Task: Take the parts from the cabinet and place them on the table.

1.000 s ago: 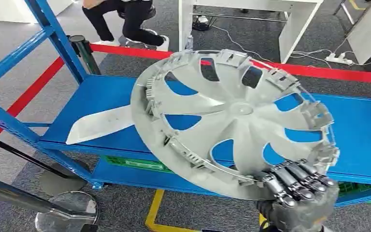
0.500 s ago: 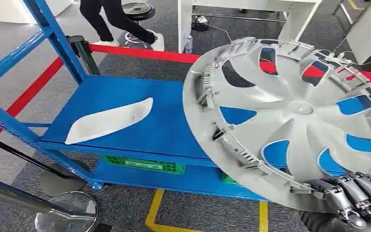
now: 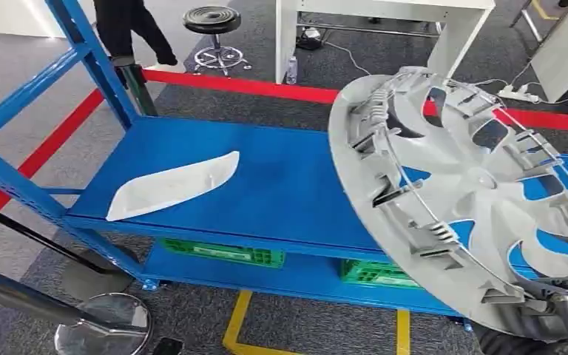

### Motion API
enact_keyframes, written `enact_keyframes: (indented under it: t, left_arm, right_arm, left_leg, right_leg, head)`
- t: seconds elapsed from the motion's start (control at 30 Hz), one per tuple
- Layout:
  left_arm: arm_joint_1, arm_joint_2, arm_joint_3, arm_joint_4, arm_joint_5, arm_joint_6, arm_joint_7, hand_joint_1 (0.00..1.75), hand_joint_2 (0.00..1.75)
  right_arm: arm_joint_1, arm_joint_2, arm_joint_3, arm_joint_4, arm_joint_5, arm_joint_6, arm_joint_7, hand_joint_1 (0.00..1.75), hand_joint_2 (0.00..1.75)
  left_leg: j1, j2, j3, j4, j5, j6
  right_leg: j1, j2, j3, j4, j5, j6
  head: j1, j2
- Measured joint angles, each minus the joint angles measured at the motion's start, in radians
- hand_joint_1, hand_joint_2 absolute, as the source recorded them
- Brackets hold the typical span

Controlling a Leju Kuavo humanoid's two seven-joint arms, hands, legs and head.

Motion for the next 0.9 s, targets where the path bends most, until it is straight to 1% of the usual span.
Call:
enact_keyframes:
  t: [0.03, 0.07, 0.1, 0.13, 0.17, 0.2, 0.23, 0.27, 0.3, 0.33, 0.37, 0.4, 0.43, 0.47, 0.5, 0.53, 0.57, 0.6, 0.63, 0.67, 0.7, 0.73, 0.77, 0.8, 0.83, 0.9]
  left_arm:
    - [0.002, -0.001, 0.0, 0.0, -0.001, 0.0, 0.0, 0.0, 0.0]
    - [0.003, -0.001, 0.0, 0.0, -0.002, 0.001, 0.0, 0.0, 0.0]
    - [0.003, -0.001, 0.0, 0.0, -0.003, 0.002, 0.002, 0.0, 0.0]
    - [0.003, -0.001, 0.0, 0.0, -0.005, 0.003, 0.004, 0.0, 0.0]
    - [0.003, 0.0, 0.0, 0.0, -0.005, 0.004, 0.006, 0.0, 0.0]
    - [0.003, 0.0, 0.0, 0.0, -0.005, 0.005, 0.006, 0.0, 0.0]
    - [0.003, 0.0, 0.0, 0.0, -0.004, 0.004, 0.006, 0.0, 0.0]
    - [0.003, 0.003, 0.0, 0.0, -0.002, 0.004, 0.006, 0.0, 0.0]
    - [0.0, 0.008, 0.0, 0.0, 0.003, 0.004, 0.005, 0.0, 0.0]
    - [0.003, 0.009, 0.0, 0.001, 0.007, 0.0, 0.002, 0.0, 0.0]
    - [0.003, 0.012, 0.001, 0.001, 0.015, -0.003, -0.002, 0.0, 0.0]
    - [0.003, 0.017, 0.002, 0.001, 0.024, -0.007, -0.003, 0.0, 0.0]
    - [0.002, 0.021, 0.003, 0.001, 0.027, -0.007, -0.005, 0.0, 0.0]
    - [0.0, 0.024, 0.003, 0.001, 0.032, -0.005, -0.009, 0.0, 0.0]
    - [-0.001, 0.027, 0.003, 0.001, 0.035, -0.003, -0.011, 0.0, 0.0]
    - [-0.001, 0.031, 0.005, 0.001, 0.036, -0.004, -0.011, 0.0, 0.0]
    - [-0.001, 0.034, 0.006, 0.001, 0.038, -0.007, -0.011, 0.0, 0.0]
    - [0.002, 0.035, 0.009, 0.001, 0.038, -0.01, -0.011, 0.0, 0.0]
    - [0.004, 0.038, 0.01, 0.001, 0.039, -0.011, -0.011, 0.0, 0.0]
    - [0.005, 0.039, 0.01, 0.001, 0.039, -0.012, -0.011, 0.0, 0.0]
    - [0.005, 0.041, 0.01, 0.001, 0.039, -0.013, -0.011, 0.0, 0.0]
    - [0.005, 0.043, 0.01, 0.001, 0.039, -0.013, -0.01, 0.0, 0.0]
    - [0.004, 0.043, 0.011, 0.001, 0.039, -0.013, -0.01, 0.0, 0.0]
    - [0.002, 0.046, 0.011, 0.001, 0.039, -0.013, -0.01, 0.0, 0.0]
    - [0.002, 0.046, 0.012, 0.001, 0.039, -0.013, -0.01, 0.0, 0.0]
    - [0.005, 0.047, 0.017, 0.001, 0.039, -0.014, -0.01, 0.0, 0.0]
  right_arm:
    - [0.0, -0.006, 0.002, 0.002, 0.0, 0.0, 0.004, 1.75, 1.75]
    - [0.003, -0.01, 0.002, 0.002, 0.0, 0.0, 0.005, 1.75, 1.75]
    - [0.009, -0.015, 0.002, 0.003, 0.0, 0.0, 0.005, 1.75, 1.75]
    - [0.012, -0.018, 0.002, 0.005, 0.0, 0.0, 0.004, 1.75, 1.75]
    - [0.013, -0.023, 0.002, 0.007, 0.0, 0.0, 0.003, 1.75, 1.75]
    - [0.013, -0.026, 0.004, 0.01, 0.0, 0.0, 0.003, 1.75, 1.75]
    - [0.013, -0.029, 0.008, 0.013, -0.001, 0.0, 0.003, 1.75, 1.75]
    - [0.01, -0.033, 0.012, 0.016, -0.002, 0.0, 0.004, 1.75, 1.75]
    - [0.008, -0.039, 0.019, 0.023, -0.003, 0.0, 0.005, 1.75, 1.75]
    - [0.007, -0.042, 0.028, 0.026, -0.004, 0.0, 0.008, 1.75, 1.75]
    - [0.0, -0.045, 0.036, 0.031, -0.006, 0.0, 0.013, 1.75, 1.75]
    - [-0.009, -0.05, 0.043, 0.037, -0.006, 0.0, 0.016, 1.75, 1.75]
    - [-0.019, -0.053, 0.054, 0.046, -0.007, 0.0, 0.02, 1.75, 1.75]
    - [-0.031, -0.054, 0.066, 0.054, -0.007, 0.001, 0.024, 1.75, 1.75]
    - [-0.037, -0.056, 0.077, 0.063, -0.007, 0.0, 0.029, 1.75, 1.75]
    - [-0.045, -0.058, 0.086, 0.071, -0.008, 0.0, 0.034, 1.75, 1.75]
    - [-0.055, -0.059, 0.094, 0.08, -0.008, 0.0, 0.037, 1.75, 1.75]
    - [-0.063, -0.062, 0.104, 0.09, -0.008, 0.0, 0.039, 1.75, 1.75]
    - [-0.067, -0.063, 0.111, 0.097, -0.008, 0.001, 0.041, 1.75, 1.75]
    - [-0.07, -0.064, 0.118, 0.104, -0.009, 0.001, 0.043, 1.75, 1.75]
    - [-0.074, -0.064, 0.123, 0.111, -0.009, 0.0, 0.045, 1.75, 1.75]
    - [-0.077, -0.066, 0.128, 0.116, -0.009, 0.001, 0.045, 1.75, 1.75]
    - [-0.08, -0.066, 0.131, 0.119, -0.009, 0.0, 0.045, 1.75, 1.75]
    - [-0.081, -0.067, 0.132, 0.122, -0.009, 0.0, 0.045, 1.75, 1.75]
    - [-0.083, -0.067, 0.133, 0.125, -0.009, 0.0, 0.045, 1.75, 1.75]
    - [-0.086, -0.067, 0.136, 0.129, -0.009, 0.0, 0.045, 1.75, 1.75]
  left_leg:
    - [0.0, 0.004, 0.001, 0.0, 0.0, 0.0]
    - [0.0, 0.007, 0.002, 0.0, -0.001, 0.0]
    - [0.002, 0.008, 0.003, 0.001, -0.003, -0.002]
    - [0.004, 0.008, 0.007, 0.001, -0.005, -0.006]
    - [0.007, 0.007, 0.012, 0.002, -0.01, -0.012]
    - [0.012, 0.006, 0.02, 0.004, -0.017, -0.017]
    - [0.016, 0.005, 0.027, 0.008, -0.027, -0.026]
    - [0.016, 0.004, 0.026, 0.014, -0.037, -0.036]
    - [0.011, 0.004, 0.017, 0.027, -0.045, -0.047]
    - [0.01, 0.004, 0.015, 0.029, -0.046, -0.05]
    - [0.01, 0.004, 0.012, 0.029, -0.045, -0.056]
    - [0.011, 0.005, 0.008, 0.029, -0.044, -0.059]
    - [0.011, 0.005, 0.008, 0.033, -0.056, -0.067]
    - [0.012, 0.008, -0.008, 0.056, -0.078, -0.073]
    - [0.013, 0.009, -0.037, 0.112, -0.115, -0.076]
    - [0.013, 0.01, -0.076, 0.193, -0.157, -0.078]
    - [0.013, 0.01, -0.115, 0.271, -0.187, -0.079]
    - [0.013, 0.01, -0.146, 0.331, -0.202, -0.078]
    - [0.013, 0.01, -0.16, 0.348, -0.188, -0.076]
    - [0.012, 0.01, -0.15, 0.32, -0.149, -0.071]
    - [0.011, 0.01, -0.122, 0.254, -0.097, -0.064]
    - [0.009, 0.01, -0.082, 0.165, -0.046, -0.055]
    - [0.005, 0.01, -0.046, 0.087, -0.026, -0.045]
    - [0.003, 0.011, -0.036, 0.066, -0.037, -0.044]
    - [-0.001, 0.01, -0.04, 0.068, -0.022, -0.047]
    - [-0.005, 0.01, -0.05, 0.066, -0.012, -0.041]
  right_leg:
    - [-0.008, -0.002, -0.04, 0.087, -0.032, 0.006]
    - [-0.014, -0.003, -0.076, 0.156, -0.051, 0.012]
    - [-0.022, -0.005, -0.104, 0.199, -0.048, 0.02]
    - [-0.028, -0.007, -0.105, 0.188, -0.02, 0.027]
    - [-0.034, -0.009, -0.087, 0.139, 0.025, 0.032]
    - [-0.04, -0.011, -0.053, 0.066, 0.072, 0.037]
    - [-0.047, -0.014, -0.014, -0.019, 0.121, 0.046]
    - [-0.046, -0.011, 0.003, -0.046, 0.106, 0.054]
    - [-0.041, -0.001, 0.018, -0.048, 0.108, 0.042]
    - [-0.042, -0.003, 0.015, -0.046, 0.102, 0.031]
    - [-0.04, -0.004, 0.01, -0.045, 0.098, 0.025]
    - [-0.039, -0.003, 0.007, -0.045, 0.093, 0.018]
    - [-0.046, -0.004, 0.006, -0.06, 0.086, 0.01]
    - [-0.045, -0.001, 0.012, -0.072, 0.074, -0.011]
    - [-0.045, -0.005, 0.009, -0.074, 0.076, -0.013]
    - [-0.042, -0.009, 0.005, -0.074, 0.077, -0.016]
    - [-0.039, -0.013, 0.002, -0.073, 0.079, -0.019]
    - [-0.036, -0.014, 0.0, -0.073, 0.08, -0.022]
    - [-0.032, -0.016, -0.002, -0.073, 0.083, -0.025]
    - [-0.029, -0.017, -0.004, -0.073, 0.085, -0.028]
    - [-0.025, -0.017, -0.006, -0.073, 0.089, -0.029]
    - [-0.022, -0.017, -0.007, -0.073, 0.092, -0.029]
    - [-0.021, -0.017, -0.008, -0.073, 0.097, -0.028]
    - [-0.018, -0.018, -0.01, -0.073, 0.103, -0.022]
    - [-0.023, -0.018, -0.011, -0.077, 0.111, -0.015]
    - [-0.027, -0.018, -0.011, -0.087, 0.129, -0.001]
  head:
    - [0.001, 0.0]
    - [0.0, 0.0]
    - [0.001, 0.0]
    - [0.0, 0.0]
    - [0.001, 0.0]
    - [0.001, 0.0]
    - [0.001, 0.0]
    - [0.002, 0.0]
    - [0.013, 0.0]
    - [0.011, 0.0]
    - [0.002, 0.001]
    - [0.005, 0.0]
    - [0.003, 0.0]
    - [0.0, 0.0]
    - [-0.004, 0.0]
    - [-0.005, 0.001]
    - [-0.005, 0.0]
    - [-0.006, 0.0]
    - [-0.005, 0.0]
    - [-0.005, 0.0]
    - [-0.006, 0.0]
    - [-0.005, 0.0]
    - [-0.005, 0.0]
    - [-0.003, 0.0]
    - [-0.005, 0.0]
    - [-0.005, 0.0]
